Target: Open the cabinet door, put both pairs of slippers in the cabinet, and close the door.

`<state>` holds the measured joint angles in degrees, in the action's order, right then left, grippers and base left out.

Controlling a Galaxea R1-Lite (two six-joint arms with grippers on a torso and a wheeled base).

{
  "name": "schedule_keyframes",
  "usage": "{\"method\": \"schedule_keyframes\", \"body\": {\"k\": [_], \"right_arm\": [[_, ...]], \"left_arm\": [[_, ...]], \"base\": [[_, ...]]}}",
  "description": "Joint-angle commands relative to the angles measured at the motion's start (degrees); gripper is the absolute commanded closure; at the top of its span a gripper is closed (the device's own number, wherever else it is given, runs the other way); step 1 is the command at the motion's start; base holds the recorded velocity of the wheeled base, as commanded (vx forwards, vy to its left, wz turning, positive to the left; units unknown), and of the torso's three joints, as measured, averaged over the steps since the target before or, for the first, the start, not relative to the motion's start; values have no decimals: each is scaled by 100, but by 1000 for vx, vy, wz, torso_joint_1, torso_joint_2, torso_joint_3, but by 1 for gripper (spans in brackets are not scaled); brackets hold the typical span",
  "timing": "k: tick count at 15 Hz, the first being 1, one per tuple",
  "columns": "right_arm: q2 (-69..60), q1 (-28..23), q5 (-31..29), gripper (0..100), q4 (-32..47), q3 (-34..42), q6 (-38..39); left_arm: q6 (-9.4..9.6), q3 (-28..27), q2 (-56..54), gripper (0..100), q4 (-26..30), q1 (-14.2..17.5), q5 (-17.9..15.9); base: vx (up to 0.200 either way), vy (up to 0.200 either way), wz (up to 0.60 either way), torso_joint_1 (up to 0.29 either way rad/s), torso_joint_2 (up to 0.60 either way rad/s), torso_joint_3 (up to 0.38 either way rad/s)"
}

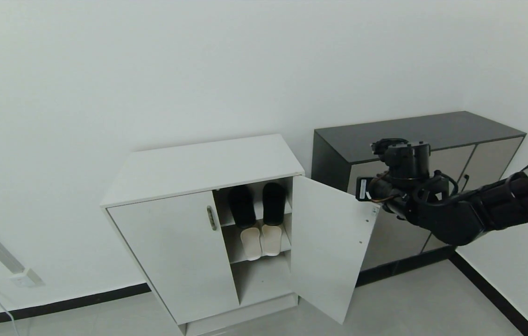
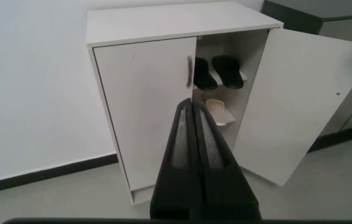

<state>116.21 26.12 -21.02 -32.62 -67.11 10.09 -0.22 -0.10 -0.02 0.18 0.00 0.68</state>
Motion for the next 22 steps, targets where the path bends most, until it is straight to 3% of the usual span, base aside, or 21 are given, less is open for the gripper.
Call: {"method": "schedule_keyframes", "body": {"k": [1,14,22], "right_arm": [[534,-248,27,100,1,-329,1],[1501,-644,309,100,-25,-856,37],[1395,-459,300,100,-25,-681,37]], "left_arm": [[-4,1,2,100,-1,0,2],[-4,1,2,100,-1,0,2],[-4,1,2,100,-1,0,2]], "base": [[0,0,0,0,0,0],[0,0,0,0,0,0],[0,0,0,0,0,0]]}}
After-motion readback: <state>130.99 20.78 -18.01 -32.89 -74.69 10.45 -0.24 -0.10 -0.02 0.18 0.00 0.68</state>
